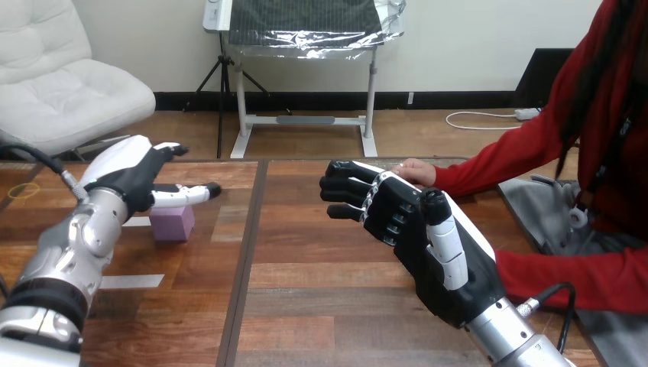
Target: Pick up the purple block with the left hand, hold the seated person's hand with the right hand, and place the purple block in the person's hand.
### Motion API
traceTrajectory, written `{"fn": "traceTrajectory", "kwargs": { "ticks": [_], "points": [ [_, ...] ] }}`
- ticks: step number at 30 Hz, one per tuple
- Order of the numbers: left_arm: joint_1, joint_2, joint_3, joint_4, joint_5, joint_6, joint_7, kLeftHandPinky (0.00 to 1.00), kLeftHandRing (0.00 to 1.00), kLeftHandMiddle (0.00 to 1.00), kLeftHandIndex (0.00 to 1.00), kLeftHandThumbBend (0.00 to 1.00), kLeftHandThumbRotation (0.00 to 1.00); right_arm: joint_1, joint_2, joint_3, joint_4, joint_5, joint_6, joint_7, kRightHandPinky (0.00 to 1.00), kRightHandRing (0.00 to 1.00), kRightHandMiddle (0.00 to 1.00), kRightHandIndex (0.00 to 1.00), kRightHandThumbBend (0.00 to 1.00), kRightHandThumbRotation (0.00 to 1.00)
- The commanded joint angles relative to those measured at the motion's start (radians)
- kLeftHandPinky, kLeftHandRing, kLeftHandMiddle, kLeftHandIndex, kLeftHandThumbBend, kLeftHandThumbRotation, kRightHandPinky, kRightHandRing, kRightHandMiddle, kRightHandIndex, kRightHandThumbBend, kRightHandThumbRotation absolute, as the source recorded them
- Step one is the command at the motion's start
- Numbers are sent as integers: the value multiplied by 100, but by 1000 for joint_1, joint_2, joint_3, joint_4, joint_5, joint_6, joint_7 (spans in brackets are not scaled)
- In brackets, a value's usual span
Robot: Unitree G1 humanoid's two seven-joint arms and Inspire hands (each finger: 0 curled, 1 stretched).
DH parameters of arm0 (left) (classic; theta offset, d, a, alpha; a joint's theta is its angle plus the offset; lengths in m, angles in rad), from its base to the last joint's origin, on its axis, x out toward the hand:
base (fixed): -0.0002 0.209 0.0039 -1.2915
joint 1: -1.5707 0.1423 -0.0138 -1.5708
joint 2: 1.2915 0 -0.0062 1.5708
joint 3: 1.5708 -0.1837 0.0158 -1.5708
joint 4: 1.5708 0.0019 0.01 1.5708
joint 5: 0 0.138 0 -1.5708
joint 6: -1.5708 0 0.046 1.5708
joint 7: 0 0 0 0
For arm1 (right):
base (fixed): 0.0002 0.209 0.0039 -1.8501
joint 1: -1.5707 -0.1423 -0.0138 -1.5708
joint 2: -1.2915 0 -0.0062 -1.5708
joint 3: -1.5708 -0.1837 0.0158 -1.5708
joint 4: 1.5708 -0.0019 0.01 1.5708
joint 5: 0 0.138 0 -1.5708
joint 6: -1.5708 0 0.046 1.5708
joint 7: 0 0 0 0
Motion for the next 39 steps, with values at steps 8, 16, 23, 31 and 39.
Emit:
{"fn": "traceTrajectory", "kwargs": {
  "ticks": [8,16,23,31,39],
  "points": [
    [-126,27,-69,73,49,65,40,94,96,95,92,69,74,-34,1,-9,-53,3,4,-12,78,81,80,81,80,100],
    [-141,27,-103,98,66,108,26,98,98,97,94,72,74,-30,-2,-3,-61,0,11,-14,77,81,80,82,81,100],
    [-151,27,-137,110,90,133,17,99,98,97,94,73,74,-24,-4,0,-71,-5,19,-14,76,81,81,82,81,100],
    [-159,26,-149,117,84,143,-11,99,97,97,94,71,67,-21,-7,-1,-72,-7,20,-9,75,82,82,83,82,100],
    [-167,24,-152,120,70,141,-57,100,97,97,93,70,57,-21,-7,-1,-69,-4,17,-3,77,84,82,83,82,100]
  ]
}}
